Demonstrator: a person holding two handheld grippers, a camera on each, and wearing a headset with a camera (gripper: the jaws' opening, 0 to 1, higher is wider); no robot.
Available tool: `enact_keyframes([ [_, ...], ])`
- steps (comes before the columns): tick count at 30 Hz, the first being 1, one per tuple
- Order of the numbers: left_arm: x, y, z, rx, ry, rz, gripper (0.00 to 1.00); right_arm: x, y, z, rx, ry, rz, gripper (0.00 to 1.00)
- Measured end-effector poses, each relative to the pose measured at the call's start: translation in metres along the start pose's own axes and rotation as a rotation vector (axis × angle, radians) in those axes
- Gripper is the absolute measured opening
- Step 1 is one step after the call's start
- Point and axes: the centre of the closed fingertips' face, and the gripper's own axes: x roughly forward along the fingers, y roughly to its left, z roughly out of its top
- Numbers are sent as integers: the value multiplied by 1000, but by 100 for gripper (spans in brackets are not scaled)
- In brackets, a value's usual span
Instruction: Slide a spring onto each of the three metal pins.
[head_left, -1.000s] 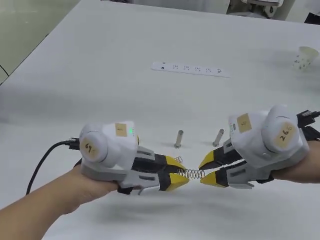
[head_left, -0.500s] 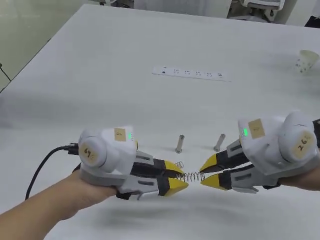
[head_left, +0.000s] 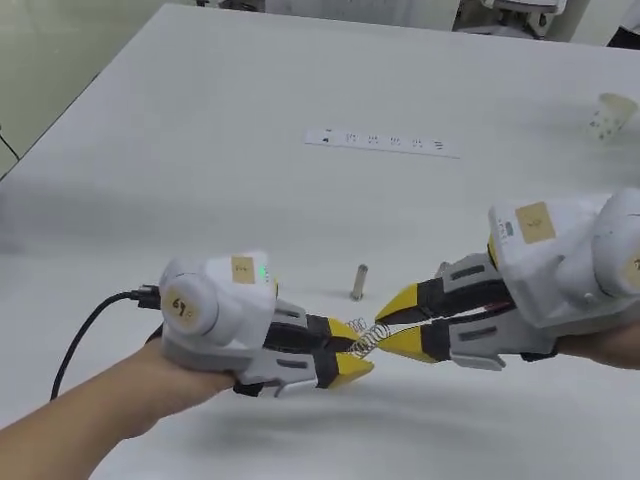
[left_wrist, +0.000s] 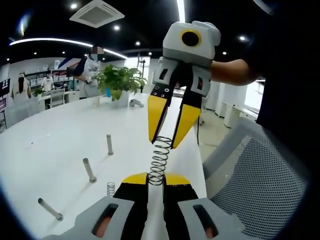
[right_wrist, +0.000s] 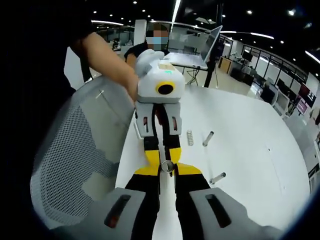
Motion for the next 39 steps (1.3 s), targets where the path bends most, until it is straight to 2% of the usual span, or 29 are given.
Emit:
enact_keyframes([
  [9,1,-1,5,-4,-16,2,2,5,2,12,-11,-50,-8,8],
  [14,0,-2,4,-6,-13,2,2,7,3,12,-14,-61,-13,8],
  [20,-1,-5,1,-13,-7,-2,2,7,2,9,43,-91,-20,9],
  [32,-2,-7,3,-22,-20,-6,2,6,4,12,83,-148,-41,9],
  [39,-2,-7,4,-22,-25,-2,2,6,4,10,91,-148,-47,9],
])
